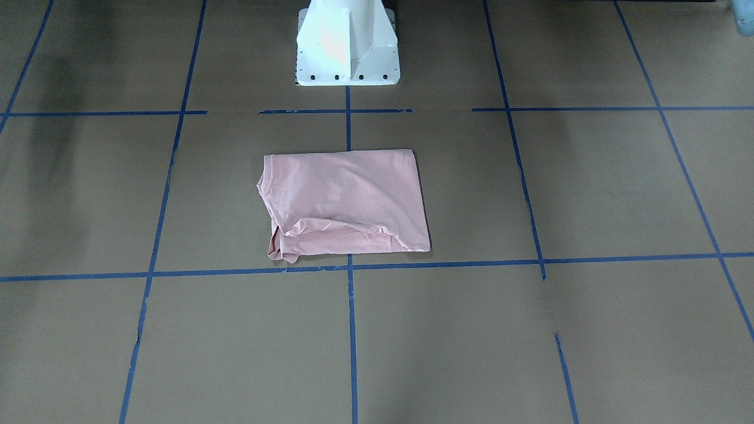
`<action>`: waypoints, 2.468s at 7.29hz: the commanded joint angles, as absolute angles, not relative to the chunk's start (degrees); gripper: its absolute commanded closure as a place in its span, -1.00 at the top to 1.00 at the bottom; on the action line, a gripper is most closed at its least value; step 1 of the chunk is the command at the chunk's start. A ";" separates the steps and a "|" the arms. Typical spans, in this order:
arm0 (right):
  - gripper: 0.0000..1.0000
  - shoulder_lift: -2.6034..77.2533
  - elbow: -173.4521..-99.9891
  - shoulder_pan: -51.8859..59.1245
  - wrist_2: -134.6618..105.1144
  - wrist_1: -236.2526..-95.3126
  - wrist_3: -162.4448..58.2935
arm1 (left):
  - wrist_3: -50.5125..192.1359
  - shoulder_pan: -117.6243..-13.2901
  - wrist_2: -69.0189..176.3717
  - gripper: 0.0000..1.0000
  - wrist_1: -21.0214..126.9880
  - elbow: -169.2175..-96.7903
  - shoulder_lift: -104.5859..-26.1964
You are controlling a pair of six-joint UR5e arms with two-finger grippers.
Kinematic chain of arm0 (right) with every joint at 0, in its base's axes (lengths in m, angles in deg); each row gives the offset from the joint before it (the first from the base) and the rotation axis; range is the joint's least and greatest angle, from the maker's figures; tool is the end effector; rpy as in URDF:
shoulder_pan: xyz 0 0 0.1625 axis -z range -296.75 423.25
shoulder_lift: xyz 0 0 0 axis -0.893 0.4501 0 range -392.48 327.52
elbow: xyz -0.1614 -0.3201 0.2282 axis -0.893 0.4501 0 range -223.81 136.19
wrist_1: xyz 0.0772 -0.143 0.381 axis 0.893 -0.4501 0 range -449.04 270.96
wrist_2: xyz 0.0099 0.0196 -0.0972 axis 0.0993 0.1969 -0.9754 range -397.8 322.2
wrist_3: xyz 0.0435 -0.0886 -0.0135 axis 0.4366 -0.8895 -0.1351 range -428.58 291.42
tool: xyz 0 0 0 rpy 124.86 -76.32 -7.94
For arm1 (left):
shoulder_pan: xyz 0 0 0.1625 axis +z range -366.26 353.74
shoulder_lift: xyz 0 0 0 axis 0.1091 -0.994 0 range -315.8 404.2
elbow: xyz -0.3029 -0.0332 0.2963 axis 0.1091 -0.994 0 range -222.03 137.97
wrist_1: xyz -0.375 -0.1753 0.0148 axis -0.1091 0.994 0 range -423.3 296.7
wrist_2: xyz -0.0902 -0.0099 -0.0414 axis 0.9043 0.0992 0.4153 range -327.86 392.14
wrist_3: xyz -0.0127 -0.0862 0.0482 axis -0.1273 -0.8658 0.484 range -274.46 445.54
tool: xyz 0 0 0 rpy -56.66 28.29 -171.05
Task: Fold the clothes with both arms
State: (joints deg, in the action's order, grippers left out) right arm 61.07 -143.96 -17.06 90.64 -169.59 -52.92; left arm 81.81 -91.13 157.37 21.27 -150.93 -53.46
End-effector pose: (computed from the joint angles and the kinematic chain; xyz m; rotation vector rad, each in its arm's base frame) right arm -0.0106 -0.4858 0.5890 0.1167 -0.7090 0.0058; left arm -0.0282 -0.5345 0.4483 0.3090 0.6337 0.1368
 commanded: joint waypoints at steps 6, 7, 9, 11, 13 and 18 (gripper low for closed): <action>1.00 67.71 -143.66 -26.49 95.36 -176.05 -63.04 | 90.47 -100.66 169.61 1.00 20.46 -141.44 -44.22; 1.00 67.71 -143.92 -26.49 94.31 -175.87 -63.21 | 90.73 -100.66 169.52 1.00 20.38 -142.22 -44.13; 1.00 68.24 -144.27 -26.49 94.39 -175.78 -63.22 | 90.55 -100.22 169.60 1.00 22.38 -142.14 -44.30; 1.00 68.33 -144.36 -26.40 95.09 -175.78 -63.13 | 90.46 -100.22 169.52 1.00 22.57 -141.88 -44.21; 1.00 68.42 -144.19 -26.40 95.09 -175.96 -63.13 | 90.55 -100.13 169.52 1.00 22.49 -141.35 -43.34; 1.00 68.86 -144.10 -26.40 95.09 -176.14 -63.13 | 90.55 -100.13 169.52 1.00 22.57 -140.21 -41.49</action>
